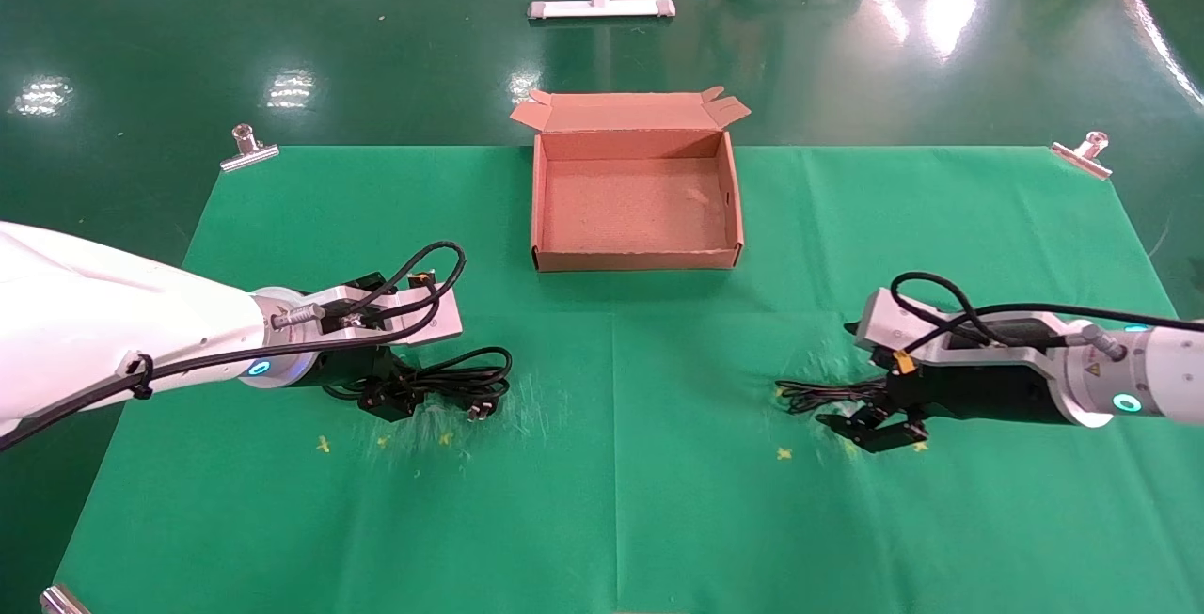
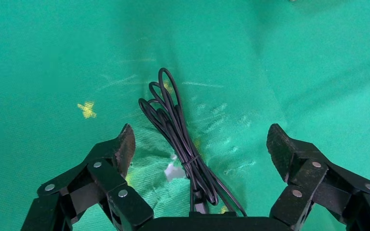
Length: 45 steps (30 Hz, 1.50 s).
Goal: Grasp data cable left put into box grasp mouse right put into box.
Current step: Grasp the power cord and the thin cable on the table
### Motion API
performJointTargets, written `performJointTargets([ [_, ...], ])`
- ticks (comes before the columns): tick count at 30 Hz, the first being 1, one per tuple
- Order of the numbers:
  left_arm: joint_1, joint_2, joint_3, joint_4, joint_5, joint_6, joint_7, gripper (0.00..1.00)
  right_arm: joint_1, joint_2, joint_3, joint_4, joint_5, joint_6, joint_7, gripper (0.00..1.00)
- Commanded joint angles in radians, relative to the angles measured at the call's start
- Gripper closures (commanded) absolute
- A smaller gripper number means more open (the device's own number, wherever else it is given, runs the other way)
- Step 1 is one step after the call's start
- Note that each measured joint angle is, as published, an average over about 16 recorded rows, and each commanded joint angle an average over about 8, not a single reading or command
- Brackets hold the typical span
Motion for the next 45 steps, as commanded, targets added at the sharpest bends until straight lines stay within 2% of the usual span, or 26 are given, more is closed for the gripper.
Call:
performJointTargets([
  [1, 0.000, -0.001, 0.000, -0.001, 0.000, 0.000, -0.001, 1.00, 0.000, 0.001, 0.001, 0.004, 0.002, -0.002, 0.001, 1.00],
  [35, -0.008, 0.005, -0.002, 0.027, -0.015, -0.006, 0.018, 1.00, -0.007, 0.019, 0.003, -0.030, -0.001, -0.003, 0.007, 1.00],
  [39, -0.017, -0.009, -0.022, 0.025, -0.069, 0.009, 0.025, 1.00, -0.006, 0.028, 0.008, -0.032, 0.000, 0.000, 0.012, 1.00],
  [45, -0.066, -0.047, -0.087, 0.021, -0.241, 0.055, 0.059, 1.00, 0.003, 0.041, 0.020, -0.029, 0.009, 0.005, 0.024, 1.00],
])
